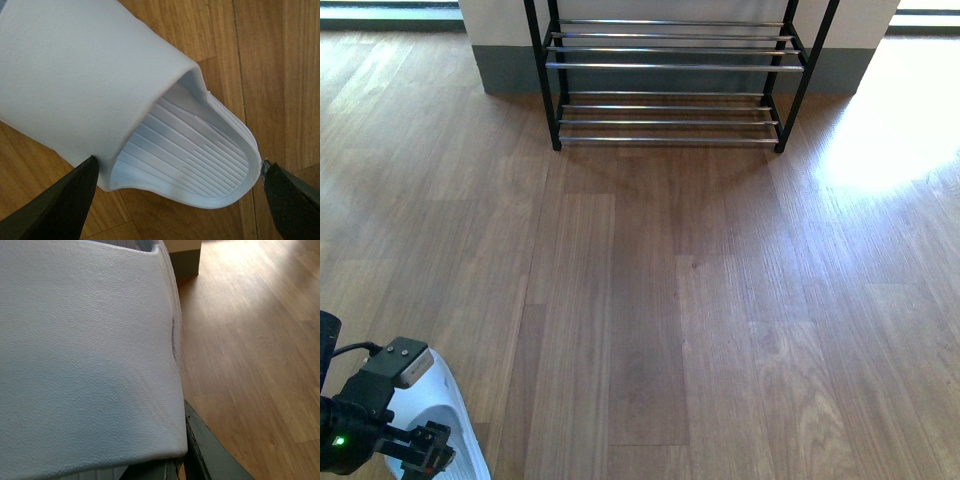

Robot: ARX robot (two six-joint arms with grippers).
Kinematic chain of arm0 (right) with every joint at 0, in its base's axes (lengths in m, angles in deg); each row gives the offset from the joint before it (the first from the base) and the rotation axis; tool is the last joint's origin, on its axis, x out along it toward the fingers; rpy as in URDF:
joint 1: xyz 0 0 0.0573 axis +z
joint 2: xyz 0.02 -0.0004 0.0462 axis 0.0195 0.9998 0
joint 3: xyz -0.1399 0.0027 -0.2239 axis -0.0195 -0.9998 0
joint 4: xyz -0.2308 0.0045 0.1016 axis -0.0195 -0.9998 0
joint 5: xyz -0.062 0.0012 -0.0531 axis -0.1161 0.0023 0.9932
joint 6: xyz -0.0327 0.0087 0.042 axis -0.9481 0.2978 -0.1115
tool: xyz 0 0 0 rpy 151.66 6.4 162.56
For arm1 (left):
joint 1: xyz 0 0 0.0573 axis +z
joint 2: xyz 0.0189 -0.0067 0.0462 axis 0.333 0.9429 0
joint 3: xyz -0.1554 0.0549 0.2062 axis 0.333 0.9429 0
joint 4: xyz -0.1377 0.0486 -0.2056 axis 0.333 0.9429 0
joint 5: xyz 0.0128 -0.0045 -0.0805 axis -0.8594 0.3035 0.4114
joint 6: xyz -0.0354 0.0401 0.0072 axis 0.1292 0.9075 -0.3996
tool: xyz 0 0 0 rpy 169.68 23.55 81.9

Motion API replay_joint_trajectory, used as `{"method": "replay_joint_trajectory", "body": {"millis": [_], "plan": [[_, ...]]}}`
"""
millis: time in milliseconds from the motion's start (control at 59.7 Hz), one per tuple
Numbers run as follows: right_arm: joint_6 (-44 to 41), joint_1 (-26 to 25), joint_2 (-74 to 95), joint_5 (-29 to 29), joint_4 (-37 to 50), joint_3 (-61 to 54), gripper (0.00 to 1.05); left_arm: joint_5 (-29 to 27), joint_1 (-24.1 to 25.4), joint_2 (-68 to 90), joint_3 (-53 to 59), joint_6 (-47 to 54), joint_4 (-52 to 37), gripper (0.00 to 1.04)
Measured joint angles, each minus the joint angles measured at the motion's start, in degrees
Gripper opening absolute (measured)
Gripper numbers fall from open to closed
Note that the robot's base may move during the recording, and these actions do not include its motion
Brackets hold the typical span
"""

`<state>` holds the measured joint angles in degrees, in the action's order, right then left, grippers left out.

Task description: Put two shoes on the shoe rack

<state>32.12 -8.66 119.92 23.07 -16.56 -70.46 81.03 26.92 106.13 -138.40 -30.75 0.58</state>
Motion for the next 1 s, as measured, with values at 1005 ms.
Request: {"method": "replay_joint_trajectory", "body": {"millis": [1005], "plan": [[0.0, 0.0, 0.0, 0.0, 0.0, 0.0, 0.01, 5.3, 0.6, 0.1, 0.7, -0.3, -5.0, 0.95]]}}
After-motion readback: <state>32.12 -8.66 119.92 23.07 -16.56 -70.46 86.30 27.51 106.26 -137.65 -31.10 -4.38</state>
